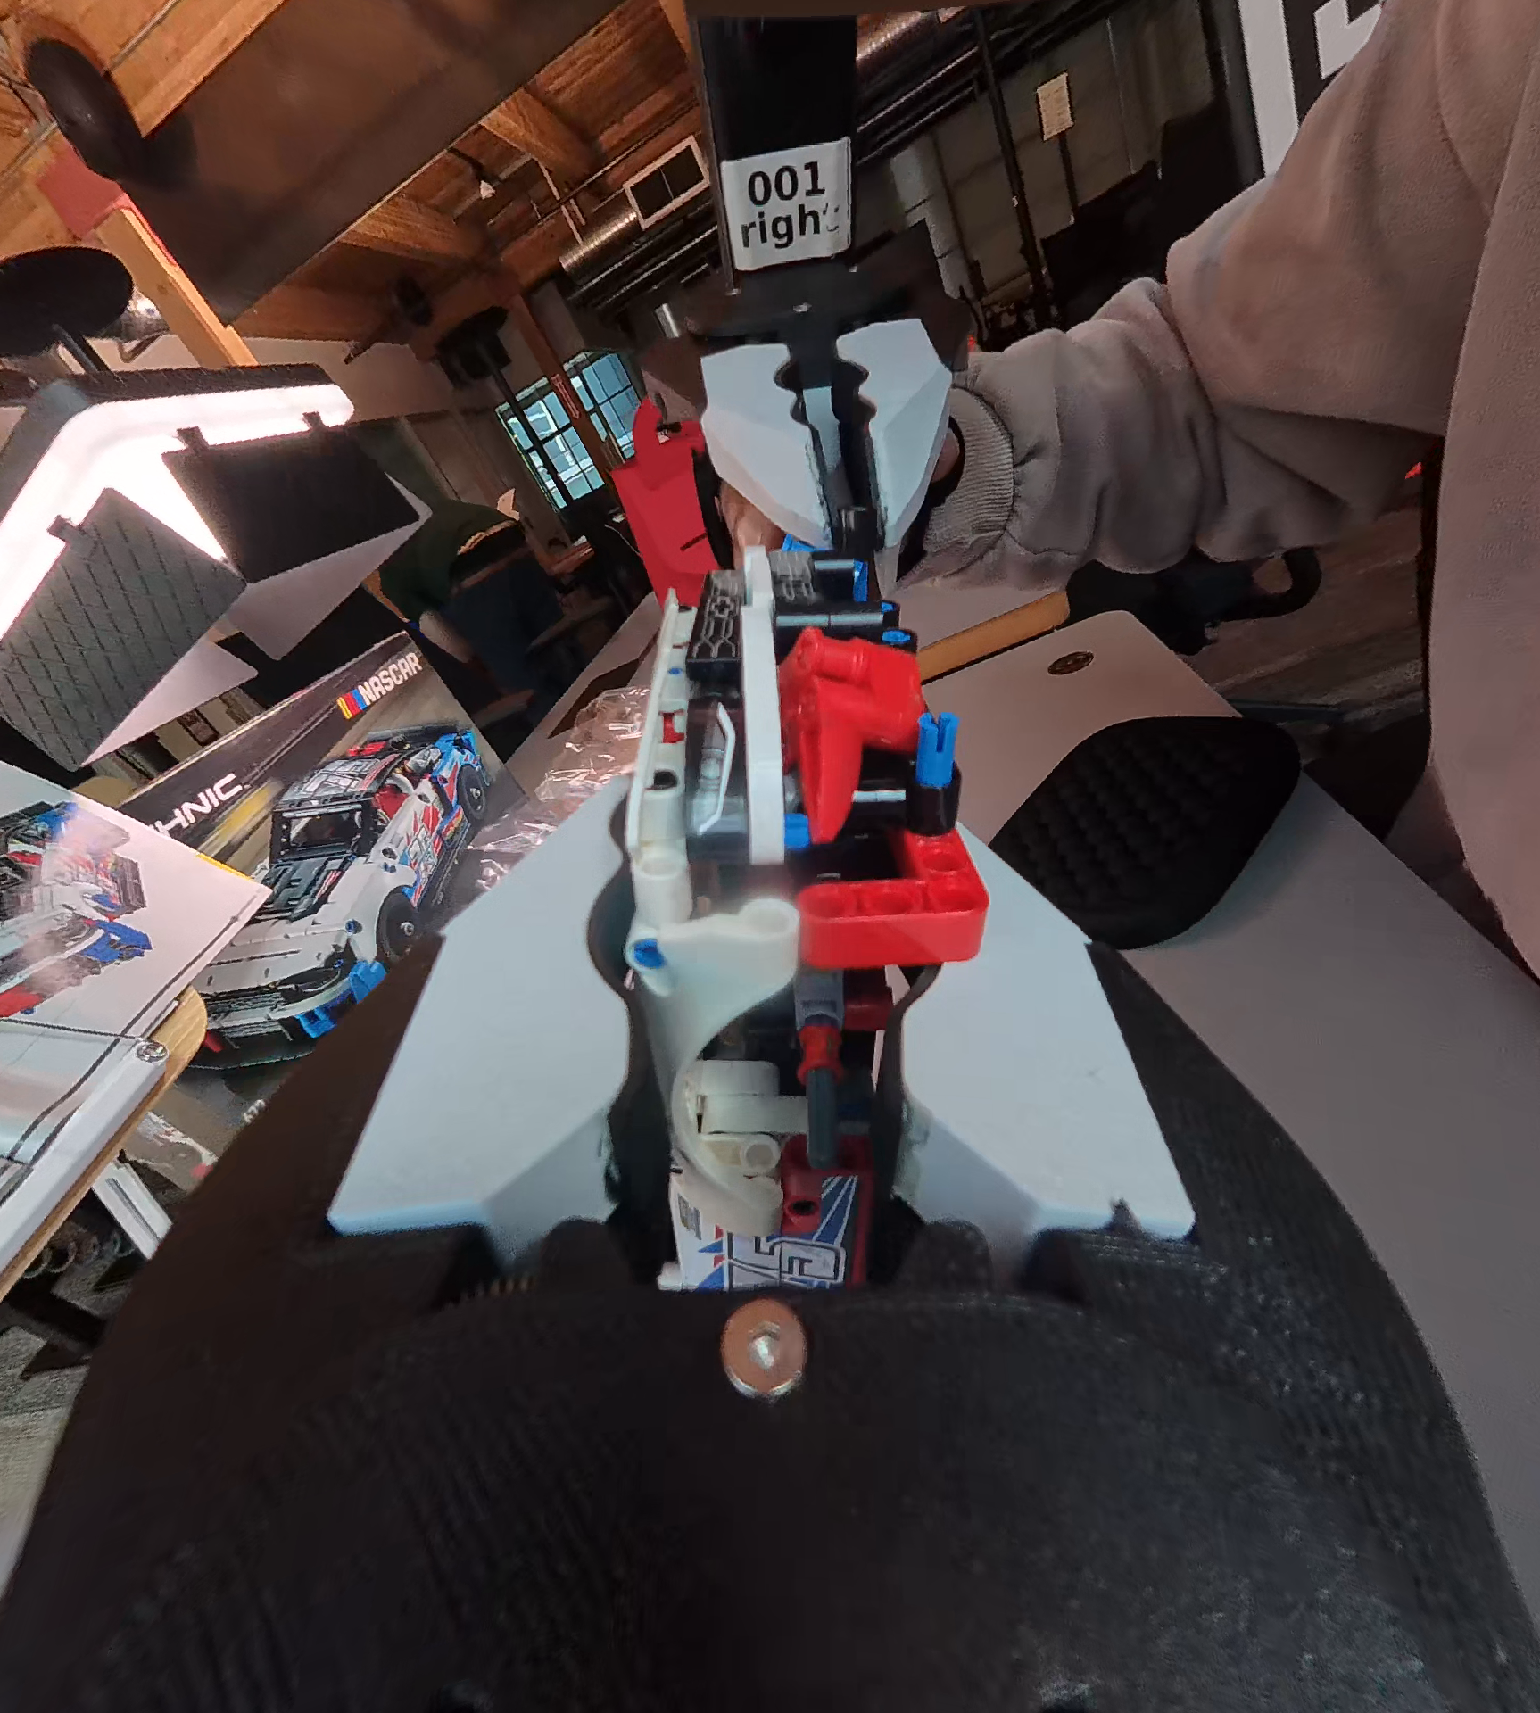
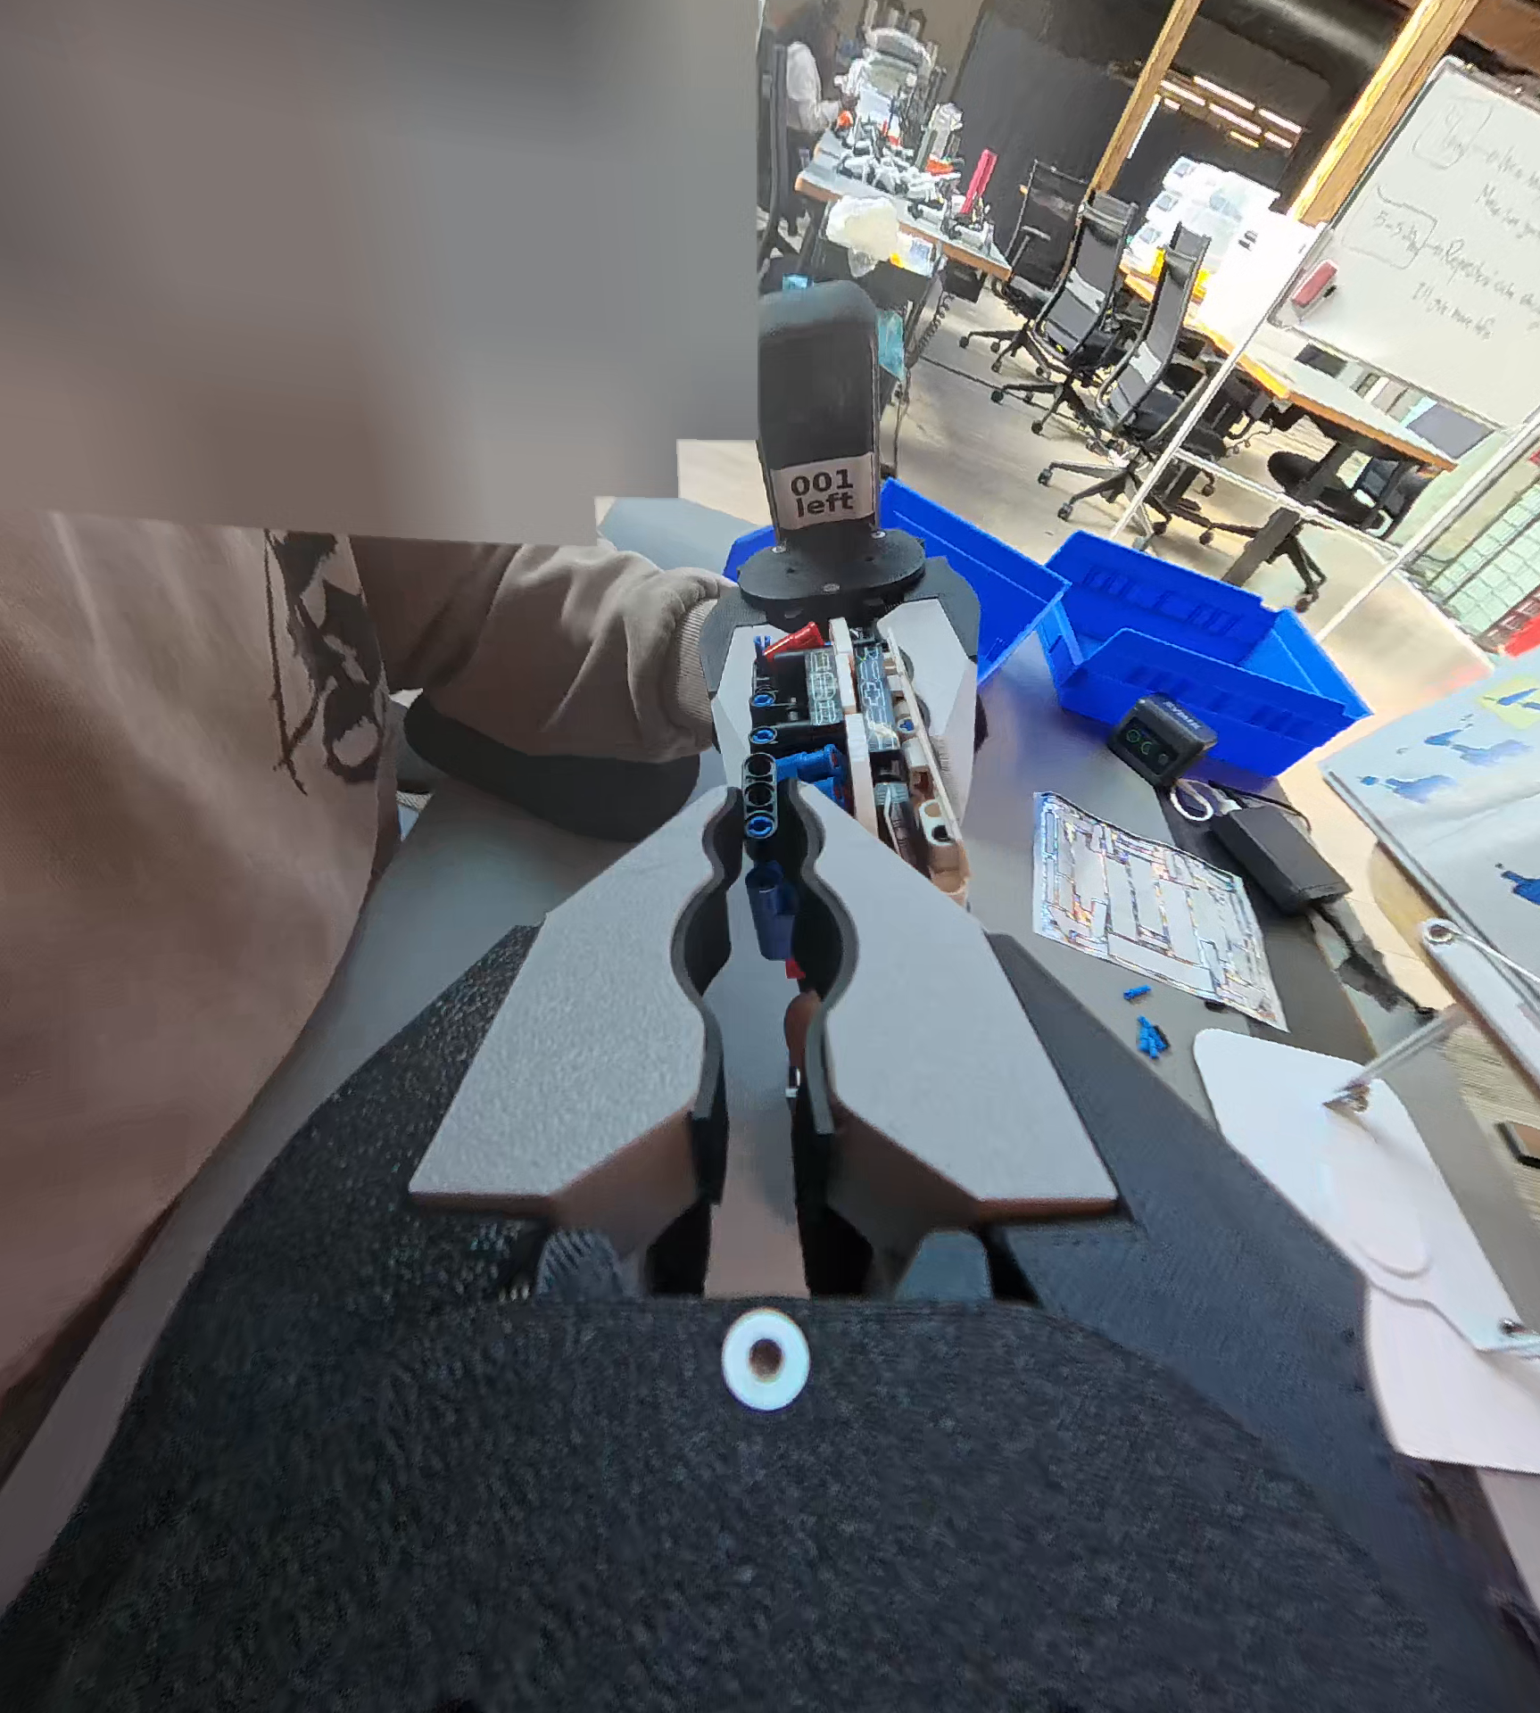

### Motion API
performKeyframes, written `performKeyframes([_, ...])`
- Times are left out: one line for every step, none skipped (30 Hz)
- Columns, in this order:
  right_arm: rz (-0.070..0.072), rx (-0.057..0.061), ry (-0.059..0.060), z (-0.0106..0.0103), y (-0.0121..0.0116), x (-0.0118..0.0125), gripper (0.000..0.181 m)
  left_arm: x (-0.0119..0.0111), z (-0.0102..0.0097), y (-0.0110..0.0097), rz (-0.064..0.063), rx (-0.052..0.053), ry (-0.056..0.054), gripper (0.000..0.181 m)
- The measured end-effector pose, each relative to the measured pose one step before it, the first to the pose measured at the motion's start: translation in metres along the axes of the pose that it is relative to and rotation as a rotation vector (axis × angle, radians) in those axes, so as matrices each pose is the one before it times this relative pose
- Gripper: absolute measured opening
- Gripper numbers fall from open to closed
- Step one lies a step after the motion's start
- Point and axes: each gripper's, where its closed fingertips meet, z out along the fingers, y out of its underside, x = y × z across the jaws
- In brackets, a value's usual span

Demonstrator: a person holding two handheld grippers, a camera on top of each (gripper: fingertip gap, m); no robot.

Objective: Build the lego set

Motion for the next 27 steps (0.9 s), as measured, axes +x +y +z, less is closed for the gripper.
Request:
performKeyframes([0.0452, 0.0183, -0.0100, -0.00095, -0.00132, 0.00381, 0.004, -0.00234, 0.00052, -0.00002, -0.0162, -0.0039, 0.0028, 0.051])
performKeyframes([0.0418, 0.0108, -0.0153, -0.00077, -0.00092, 0.00321, 0.004, -0.00255, 0.00048, 0.00030, -0.0176, -0.0063, 0.0048, 0.052])
performKeyframes([0.0484, 0.0050, -0.0203, -0.00031, -0.00070, 0.00285, 0.004, -0.00240, 0.00072, 0.00049, -0.0194, -0.0076, 0.0117, 0.051])
performKeyframes([0.0570, -0.0010, -0.0135, -0.00084, -0.00132, 0.00483, 0.004, -0.00319, 0.00078, 0.00063, -0.0212, -0.0127, 0.0103, 0.051])
performKeyframes([0.0521, -0.0126, -0.0103, -0.00147, -0.00092, 0.00605, 0.005, -0.00448, 0.00077, 0.00021, -0.0247, -0.0138, 0.0015, 0.050])
performKeyframes([0.0522, -0.0274, -0.0080, -0.00182, -0.00058, 0.00653, 0.005, -0.00460, 0.00113, 0.00039, -0.0351, -0.0121, 0.0075, 0.050])
performKeyframes([0.0368, -0.0207, 0.0136, -0.00185, -0.00175, 0.00913, 0.005, -0.00572, 0.00088, 0.00025, -0.0450, -0.0120, 0.0107, 0.050])
performKeyframes([0.0442, -0.0256, 0.0088, -0.00207, -0.00178, 0.00937, 0.005, -0.00718, 0.00025, -0.00006, -0.0480, -0.0101, 0.0085, 0.051])
performKeyframes([0.0436, -0.0262, 0.0100, -0.00210, -0.00202, 0.00963, 0.005, -0.00679, 0.00062, -0.00064, -0.0537, 0.0006, 0.0103, 0.052])
performKeyframes([0.0603, -0.0261, 0.0084, -0.00129, -0.00141, 0.00903, 0.006, -0.00682, 0.00091, 0.00013, -0.0511, 0.0024, 0.0082, 0.053])
performKeyframes([0.0508, -0.0168, -0.0132, -0.00061, -0.00225, 0.00493, 0.005, -0.00628, 0.00081, 0.00013, -0.0457, 0.0086, 0.0086, 0.054])
performKeyframes([0.0066, -0.0018, -0.0003, 0.00013, -0.00241, 0.00431, 0.005, -0.00560, 0.00072, -0.00128, -0.0305, 0.0231, -0.0010, 0.055])
performKeyframes([0.0055, -0.0017, 0.0064, 0.00039, -0.00178, 0.00396, 0.005, -0.00586, 0.00070, -0.00169, -0.0263, 0.0260, -0.0165, 0.055])
performKeyframes([0.0110, -0.0072, 0.0000, 0.00053, -0.00094, 0.00188, 0.005, -0.00348, 0.00073, -0.00161, -0.0218, 0.0240, -0.0096, 0.057])
performKeyframes([0.0023, -0.0060, 0.0015, 0.00031, -0.00054, 0.00101, 0.005, -0.00125, 0.00026, -0.00152, -0.0148, 0.0220, -0.0006, 0.058])
performKeyframes([-0.0072, -0.0020, 0.0045, 0.00051, -0.00044, 0.00059, 0.005, -0.00074, -0.00033, -0.00054, -0.0009, 0.0177, -0.0010, 0.058])
performKeyframes([-0.0059, -0.0016, 0.0047, 0.00016, -0.00046, 0.00061, 0.005, -0.00028, -0.00037, -0.00021, 0.0022, 0.0131, 0.0008, 0.056])
performKeyframes([-0.0054, 0.0019, 0.0074, -0.00029, -0.00083, 0.00126, 0.005, 0.00144, -0.00071, -0.00005, -0.0080, 0.0061, 0.0129, 0.055])
performKeyframes([-0.0086, 0.0072, 0.0033, 0.00005, -0.00063, 0.00035, 0.005, 0.00007, -0.00039, 0.00052, -0.0069, -0.0067, 0.0015, 0.054])
performKeyframes([0.0010, 0.0141, 0.0016, -0.00045, -0.00086, 0.00050, 0.005, 0.00024, 0.00004, 0.00072, 0.0022, -0.0125, -0.0023, 0.053])
performKeyframes([0.0061, 0.0232, -0.0100, -0.00030, -0.00086, -0.00058, 0.004, 0.00061, 0.00000, 0.00031, 0.0040, -0.0069, -0.0008, 0.053])
performKeyframes([0.0180, 0.0315, -0.0128, -0.00059, -0.00118, 0.00012, 0.004, 0.00051, 0.00012, -0.00014, -0.0015, 0.0039, 0.0009, 0.053])
performKeyframes([0.0268, 0.0326, -0.0139, -0.00044, -0.00123, 0.00093, 0.004, -0.00039, 0.00009, -0.00025, -0.0095, 0.0085, 0.0007, 0.053])
performKeyframes([0.0213, 0.0340, -0.0120, -0.00043, -0.00173, 0.00115, 0.004, -0.00087, 0.00025, -0.00027, -0.0094, 0.0057, 0.0009, 0.052])
performKeyframes([0.0101, 0.0296, -0.0111, -0.00009, -0.00115, 0.00032, 0.004, -0.00078, 0.00012, -0.00012, -0.0042, 0.0025, 0.0025, 0.053])
performKeyframes([-0.0011, 0.0256, -0.0111, -0.00001, -0.00076, -0.00056, 0.004, -0.00014, 0.00003, -0.00007, -0.0025, 0.0009, 0.0038, 0.052])
performKeyframes([-0.0077, 0.0204, -0.0079, -0.00044, -0.00021, -0.00055, 0.004, 0.00042, 0.00010, 0.00010, 0.0010, -0.0006, 0.0025, 0.053])
